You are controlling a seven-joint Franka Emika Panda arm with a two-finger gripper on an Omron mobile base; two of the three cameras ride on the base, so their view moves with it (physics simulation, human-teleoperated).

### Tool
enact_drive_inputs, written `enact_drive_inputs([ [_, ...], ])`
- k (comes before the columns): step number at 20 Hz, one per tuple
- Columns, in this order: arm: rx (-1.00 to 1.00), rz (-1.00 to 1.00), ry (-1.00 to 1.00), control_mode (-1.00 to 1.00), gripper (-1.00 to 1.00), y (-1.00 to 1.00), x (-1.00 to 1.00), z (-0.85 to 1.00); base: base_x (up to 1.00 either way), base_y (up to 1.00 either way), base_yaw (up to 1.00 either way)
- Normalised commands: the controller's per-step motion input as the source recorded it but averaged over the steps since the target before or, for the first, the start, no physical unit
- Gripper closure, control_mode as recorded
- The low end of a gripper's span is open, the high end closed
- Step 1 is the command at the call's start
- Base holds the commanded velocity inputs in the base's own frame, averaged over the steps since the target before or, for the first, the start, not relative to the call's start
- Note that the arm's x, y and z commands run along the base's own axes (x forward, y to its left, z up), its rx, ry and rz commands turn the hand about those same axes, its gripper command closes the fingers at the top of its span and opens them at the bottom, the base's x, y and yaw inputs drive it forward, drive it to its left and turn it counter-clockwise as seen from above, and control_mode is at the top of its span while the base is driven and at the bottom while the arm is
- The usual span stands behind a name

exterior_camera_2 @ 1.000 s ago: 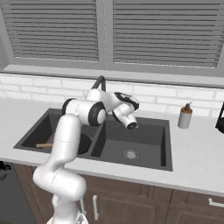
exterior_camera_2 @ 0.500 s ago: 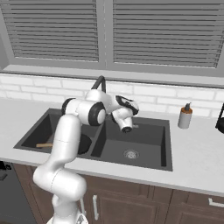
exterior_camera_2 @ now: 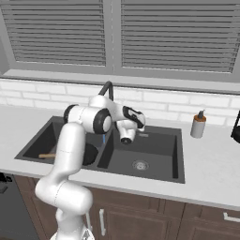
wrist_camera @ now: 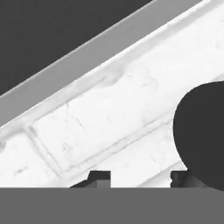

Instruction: Pick the pan and sponge and place them into the sink. Then turn on the water.

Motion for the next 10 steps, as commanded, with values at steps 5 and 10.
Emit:
enact_drive_inputs([
  [5,0.43,0.00,0.00,-1.00,1.00,-1.00,-0.05,0.40,0.00,0.00,0.00],
  [10,0.50,0.00,0.00,-1.00,1.00,-1.00,-0.13,0.58,0.00,0.00,0.00],
])
